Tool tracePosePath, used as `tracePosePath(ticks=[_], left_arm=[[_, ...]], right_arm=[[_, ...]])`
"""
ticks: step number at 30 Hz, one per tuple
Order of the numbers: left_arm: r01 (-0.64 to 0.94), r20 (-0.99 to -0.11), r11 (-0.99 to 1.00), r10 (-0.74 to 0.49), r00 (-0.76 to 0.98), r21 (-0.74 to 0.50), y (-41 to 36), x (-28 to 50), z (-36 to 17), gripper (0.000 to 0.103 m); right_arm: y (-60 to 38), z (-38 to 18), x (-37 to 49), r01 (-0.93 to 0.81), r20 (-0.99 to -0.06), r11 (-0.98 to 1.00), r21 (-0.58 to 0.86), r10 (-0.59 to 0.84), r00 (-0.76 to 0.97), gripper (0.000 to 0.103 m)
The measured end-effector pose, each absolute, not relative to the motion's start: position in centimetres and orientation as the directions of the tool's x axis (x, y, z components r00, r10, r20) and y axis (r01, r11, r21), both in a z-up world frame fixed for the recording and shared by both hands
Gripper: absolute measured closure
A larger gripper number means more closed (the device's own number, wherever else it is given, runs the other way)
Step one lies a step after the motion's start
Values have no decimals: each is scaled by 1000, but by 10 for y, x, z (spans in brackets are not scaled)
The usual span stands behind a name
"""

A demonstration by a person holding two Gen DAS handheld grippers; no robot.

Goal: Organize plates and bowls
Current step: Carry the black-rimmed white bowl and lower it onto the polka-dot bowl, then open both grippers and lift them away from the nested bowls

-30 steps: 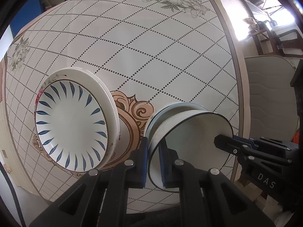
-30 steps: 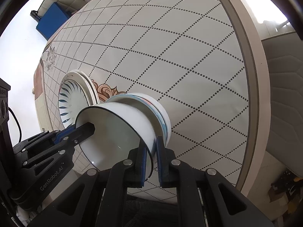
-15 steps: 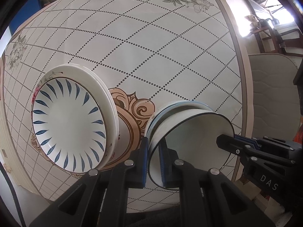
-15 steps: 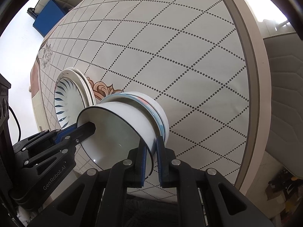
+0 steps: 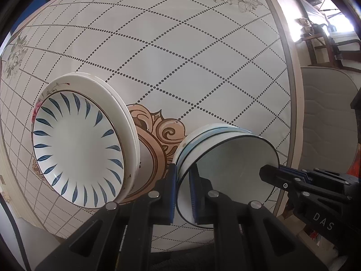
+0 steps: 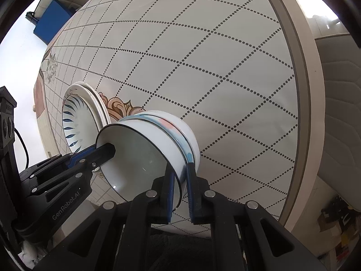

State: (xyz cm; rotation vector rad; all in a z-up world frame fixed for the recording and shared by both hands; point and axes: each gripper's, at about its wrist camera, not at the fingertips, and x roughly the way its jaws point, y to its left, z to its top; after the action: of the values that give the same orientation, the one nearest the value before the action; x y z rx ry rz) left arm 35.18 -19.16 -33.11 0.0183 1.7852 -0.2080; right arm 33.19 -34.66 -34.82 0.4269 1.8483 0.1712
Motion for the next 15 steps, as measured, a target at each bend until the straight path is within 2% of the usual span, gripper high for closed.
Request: tracePosePath(ticks=[15], left_arm=[[145,-969,982,-90,-229,-125,-200,358,-329,94]], right_arm=[[-353,-357,334,253,-870,904,344,408,-276,91]])
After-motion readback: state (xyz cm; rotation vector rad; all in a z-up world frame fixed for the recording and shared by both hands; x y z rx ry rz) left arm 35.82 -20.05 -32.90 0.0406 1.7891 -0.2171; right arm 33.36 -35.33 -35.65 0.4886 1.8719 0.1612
